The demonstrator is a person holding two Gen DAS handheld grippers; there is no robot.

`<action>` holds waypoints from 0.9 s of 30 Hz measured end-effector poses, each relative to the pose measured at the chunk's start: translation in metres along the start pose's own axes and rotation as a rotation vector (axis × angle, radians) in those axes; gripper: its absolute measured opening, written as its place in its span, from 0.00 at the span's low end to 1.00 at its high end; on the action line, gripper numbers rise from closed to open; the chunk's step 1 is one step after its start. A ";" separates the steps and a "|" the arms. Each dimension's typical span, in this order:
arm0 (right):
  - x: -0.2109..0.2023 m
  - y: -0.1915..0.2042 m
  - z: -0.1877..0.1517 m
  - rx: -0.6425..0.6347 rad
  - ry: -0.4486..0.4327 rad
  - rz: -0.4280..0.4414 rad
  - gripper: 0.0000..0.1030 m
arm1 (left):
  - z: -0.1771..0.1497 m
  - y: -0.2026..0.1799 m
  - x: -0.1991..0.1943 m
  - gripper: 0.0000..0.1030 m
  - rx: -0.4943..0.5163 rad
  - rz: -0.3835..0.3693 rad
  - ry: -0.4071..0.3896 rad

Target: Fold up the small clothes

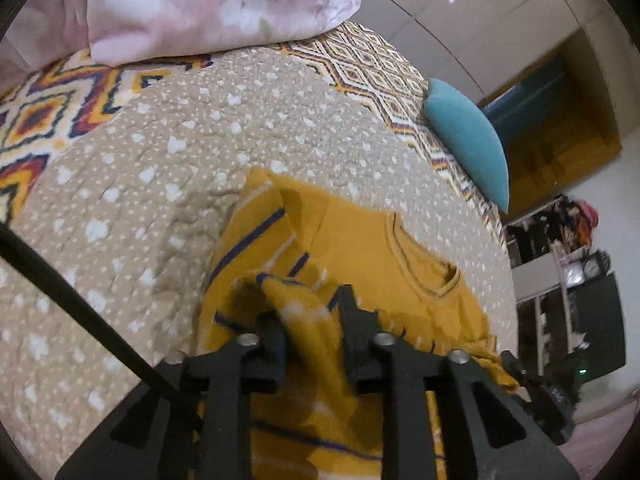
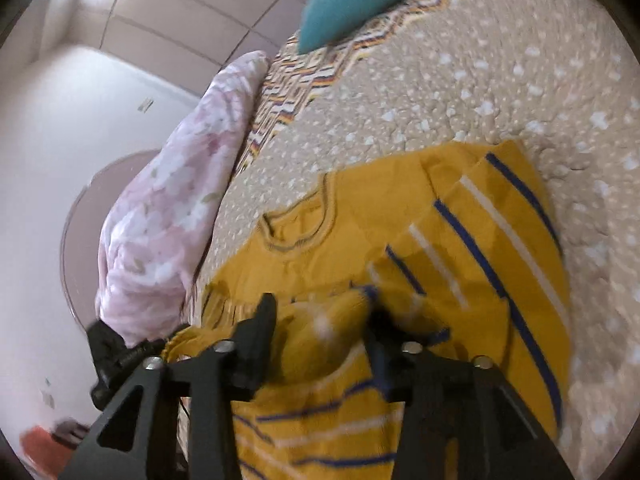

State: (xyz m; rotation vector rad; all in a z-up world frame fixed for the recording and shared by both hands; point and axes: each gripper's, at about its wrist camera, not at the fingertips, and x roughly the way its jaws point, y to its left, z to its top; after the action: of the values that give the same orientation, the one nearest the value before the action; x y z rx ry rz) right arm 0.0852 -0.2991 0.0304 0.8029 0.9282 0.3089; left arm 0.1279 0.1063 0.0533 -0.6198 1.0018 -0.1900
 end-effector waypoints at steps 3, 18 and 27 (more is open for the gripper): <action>0.011 -0.013 0.015 0.074 -0.013 0.038 0.55 | 0.011 0.008 -0.001 0.53 -0.053 -0.046 -0.044; -0.009 -0.019 0.048 0.081 -0.086 -0.018 0.69 | 0.015 0.023 -0.011 0.60 0.031 0.083 -0.081; -0.031 -0.009 -0.011 -0.175 -0.032 -0.231 0.69 | -0.006 -0.022 0.043 0.11 0.418 0.338 0.043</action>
State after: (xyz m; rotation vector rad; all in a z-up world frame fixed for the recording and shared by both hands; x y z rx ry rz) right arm 0.0576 -0.3174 0.0385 0.5331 0.9398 0.1717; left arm 0.1486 0.0678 0.0320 -0.0627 1.0533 -0.1083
